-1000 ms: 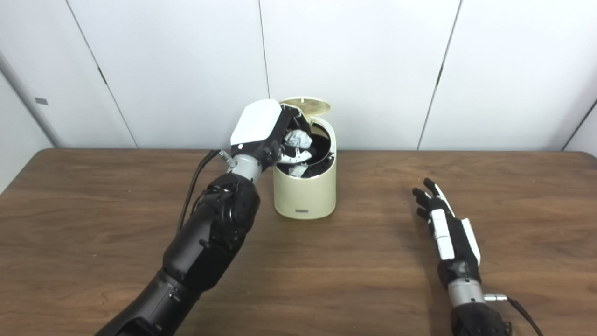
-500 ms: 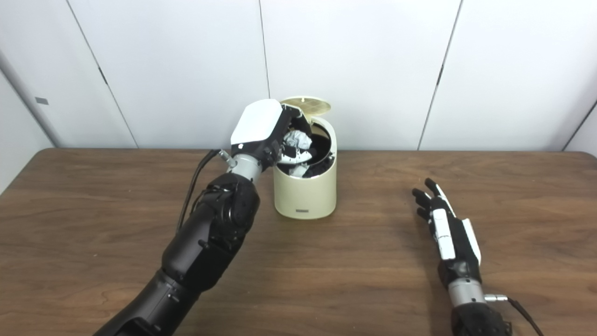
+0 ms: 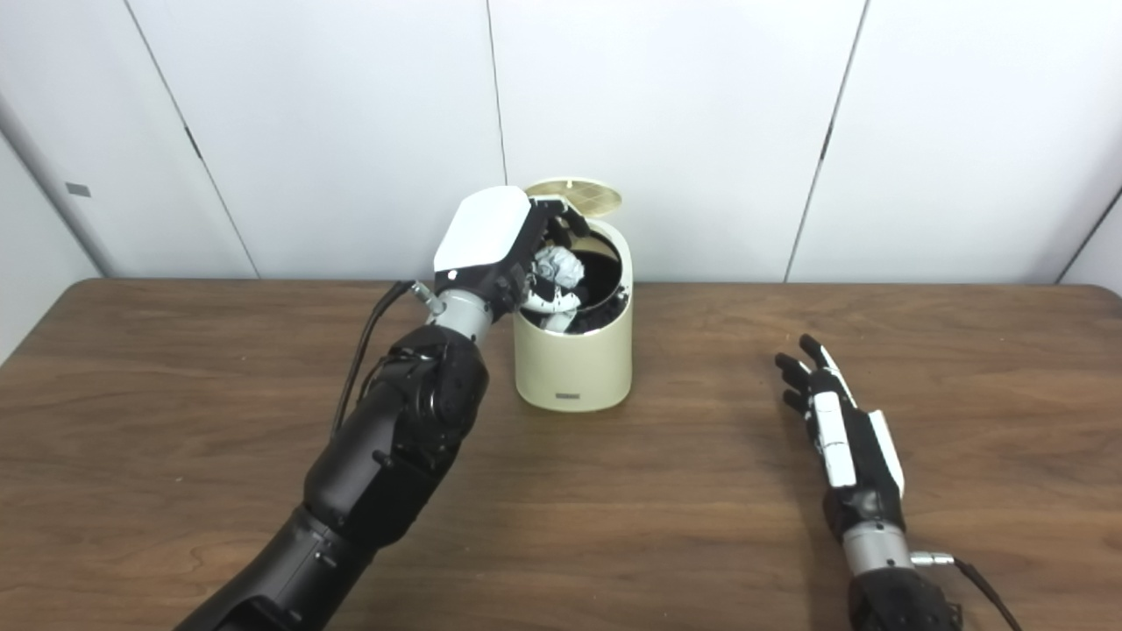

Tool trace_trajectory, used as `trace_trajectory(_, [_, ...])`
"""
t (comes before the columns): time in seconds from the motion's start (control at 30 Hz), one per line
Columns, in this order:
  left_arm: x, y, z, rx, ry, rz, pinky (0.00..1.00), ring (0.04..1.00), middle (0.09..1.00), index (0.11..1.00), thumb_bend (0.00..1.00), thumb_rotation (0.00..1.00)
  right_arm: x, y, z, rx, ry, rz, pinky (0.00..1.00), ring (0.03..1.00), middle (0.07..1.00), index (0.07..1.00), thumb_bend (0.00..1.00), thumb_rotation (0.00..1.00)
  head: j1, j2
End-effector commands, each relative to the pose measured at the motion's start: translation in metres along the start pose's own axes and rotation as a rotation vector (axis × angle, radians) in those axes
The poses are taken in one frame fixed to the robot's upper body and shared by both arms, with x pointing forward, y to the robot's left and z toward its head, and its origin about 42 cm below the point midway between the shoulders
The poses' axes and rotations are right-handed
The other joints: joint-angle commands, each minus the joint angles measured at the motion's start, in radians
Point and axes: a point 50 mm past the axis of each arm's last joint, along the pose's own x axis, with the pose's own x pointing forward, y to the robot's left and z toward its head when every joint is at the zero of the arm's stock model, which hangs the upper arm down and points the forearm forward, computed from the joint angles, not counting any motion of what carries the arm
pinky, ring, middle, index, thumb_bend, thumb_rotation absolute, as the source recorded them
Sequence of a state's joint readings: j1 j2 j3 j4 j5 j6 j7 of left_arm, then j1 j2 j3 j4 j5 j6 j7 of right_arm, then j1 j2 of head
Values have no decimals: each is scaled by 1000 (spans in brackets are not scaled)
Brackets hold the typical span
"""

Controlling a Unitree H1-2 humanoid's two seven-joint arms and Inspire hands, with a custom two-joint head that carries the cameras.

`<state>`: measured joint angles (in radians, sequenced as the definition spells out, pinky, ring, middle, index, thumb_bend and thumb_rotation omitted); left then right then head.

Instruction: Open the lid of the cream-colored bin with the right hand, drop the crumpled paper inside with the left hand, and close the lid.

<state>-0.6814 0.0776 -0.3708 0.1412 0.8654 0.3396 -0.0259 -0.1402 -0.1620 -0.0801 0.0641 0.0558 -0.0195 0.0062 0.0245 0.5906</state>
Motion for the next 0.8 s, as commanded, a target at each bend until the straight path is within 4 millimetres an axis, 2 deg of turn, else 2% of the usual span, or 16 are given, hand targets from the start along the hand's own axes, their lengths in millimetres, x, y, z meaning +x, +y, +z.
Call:
trace_trajectory(0.0, [11, 22, 17, 15, -69, 75, 569, 675, 716, 648, 926, 0, 3, -3, 1, -17, -7, 14, 893, 905, 868, 952, 581, 1000, 1, 1])
trace_trajectory(0.23, [10, 22, 16, 9, -70, 75, 560, 675, 719, 653, 914, 0, 3, -3, 2, -13, -5, 14, 898, 908, 870, 951, 586, 1000, 2, 4])
trace_trajectory(0.33, [10, 21, 15, 2, -67, 73, 523, 635, 683, 619, 887, 0, 2, -3, 2, -23, -7, 12, 898, 906, 869, 951, 587, 1000, 3, 5])
trace_trajectory(0.37, [10, 21, 15, 0, -64, 72, 498, 598, 643, 602, 865, 0, 2, -3, 2, -23, -8, 11, 892, 903, 868, 949, 584, 1000, 3, 4])
trace_trajectory(0.4, [11, 21, 15, -7, -60, 72, 469, 556, 562, 534, 662, 0, 2, -3, 2, -19, -6, 11, 888, 901, 867, 948, 581, 1000, 3, 4])
trace_trajectory(0.47, [11, 21, 15, -19, -57, 78, 415, 445, 510, 504, 545, 0, 2, -3, 2, -17, -3, 11, 888, 904, 866, 947, 589, 1000, 3, 5])
trace_trajectory(0.5, [11, 21, 15, -20, -55, 80, 387, 412, 504, 502, 519, 0, 2, -3, 2, -17, -3, 10, 883, 902, 864, 946, 589, 1000, 4, 5])
trace_trajectory(0.6, [11, 21, 16, -17, -46, 77, 372, 399, 501, 497, 504, 0, 2, -4, 2, -27, -7, 11, 874, 898, 863, 945, 585, 1000, 5, 7])
trace_trajectory(0.77, [11, 21, 16, -16, -43, 74, 396, 424, 529, 491, 501, 0, 1, -4, 3, -28, 3, 11, 873, 905, 867, 951, 588, 1000, 6, 8])
